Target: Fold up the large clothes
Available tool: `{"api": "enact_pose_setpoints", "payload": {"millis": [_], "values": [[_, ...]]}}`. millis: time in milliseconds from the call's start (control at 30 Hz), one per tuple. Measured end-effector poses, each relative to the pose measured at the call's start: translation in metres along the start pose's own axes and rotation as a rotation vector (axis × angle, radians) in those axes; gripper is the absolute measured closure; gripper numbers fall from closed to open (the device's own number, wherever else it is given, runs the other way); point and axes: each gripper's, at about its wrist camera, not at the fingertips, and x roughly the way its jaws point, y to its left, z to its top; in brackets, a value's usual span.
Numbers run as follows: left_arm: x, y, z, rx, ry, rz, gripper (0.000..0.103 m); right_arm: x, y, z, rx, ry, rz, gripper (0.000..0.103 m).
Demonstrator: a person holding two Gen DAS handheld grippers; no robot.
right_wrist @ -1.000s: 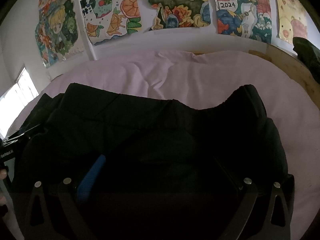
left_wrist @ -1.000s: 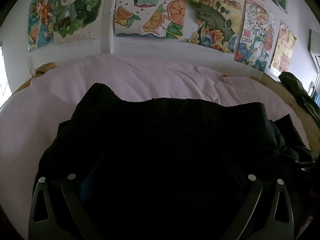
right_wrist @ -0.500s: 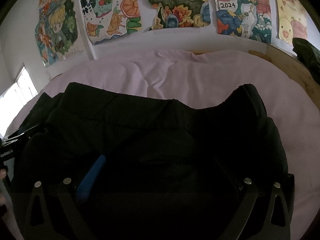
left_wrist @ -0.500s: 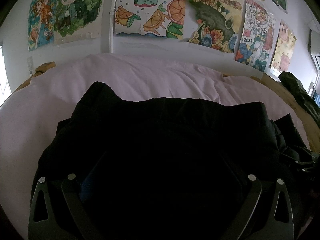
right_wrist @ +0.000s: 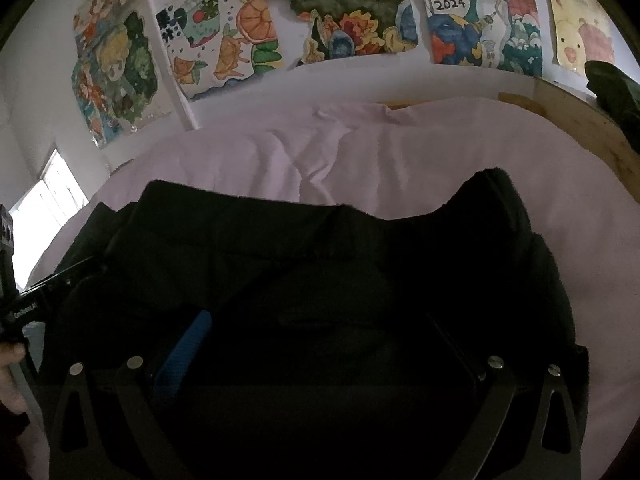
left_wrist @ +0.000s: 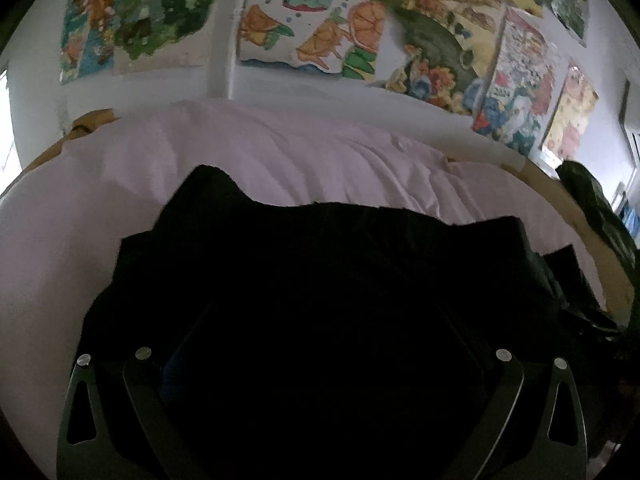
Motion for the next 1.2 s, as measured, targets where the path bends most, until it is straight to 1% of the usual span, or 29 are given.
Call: {"api": "enact_pose_setpoints", "payload": {"millis": [100,167,267,367,467,567,633,667,767,900,967,1033,1200], "values": [[-0.008,0.006,0.007,-0.018,-0.003,0.015,0.001,-0.009,-0.008,0.006,0.033,-0.018,-0.001,0.0],[-0.014,0.01,0.011,-0.007,0.005,0.035,0.001,-0.015,-0.013,0.009,0.034,-0.026,-0.005,0.0],[-0.027,0.015,0.018,0.01,0.007,0.093,0.001,-0.023,-0.014,0.012,-0.001,-0.025,-0.037,0.0],[-0.043,0.024,0.024,-0.02,0.01,0.135,0.001,-0.037,-0.01,0.015,-0.058,-0.02,-0.032,0.0],[-0.055,0.038,0.024,-0.055,0.018,0.162,0.001,-0.055,-0.012,0.011,-0.103,-0.049,-0.031,0.0],[-0.063,0.051,0.017,-0.045,0.049,0.167,0.001,-0.069,-0.024,0.006,-0.079,-0.057,-0.032,0.0],[-0.07,0.061,0.008,-0.019,0.063,0.14,0.001,-0.079,-0.035,0.003,-0.023,-0.074,-0.021,0.0],[-0.072,0.065,0.003,0.005,0.082,0.127,0.001,-0.084,-0.046,-0.001,0.034,-0.079,-0.006,0.0],[-0.073,0.073,-0.011,0.052,0.12,0.098,0.001,-0.09,-0.071,-0.009,0.139,-0.062,0.004,0.0],[-0.066,0.081,-0.028,0.068,0.166,0.038,0.001,-0.094,-0.088,-0.013,0.172,-0.023,-0.01,0.0],[-0.063,0.085,-0.036,0.087,0.195,-0.006,0.001,-0.091,-0.096,-0.018,0.185,0.021,0.031,0.0],[-0.063,0.091,-0.041,0.076,0.217,-0.057,0.001,-0.083,-0.104,-0.025,0.225,0.071,0.089,0.0],[-0.056,0.11,-0.046,-0.034,0.27,-0.164,0.001,-0.068,-0.118,-0.041,0.294,0.151,0.182,0.0]]}}
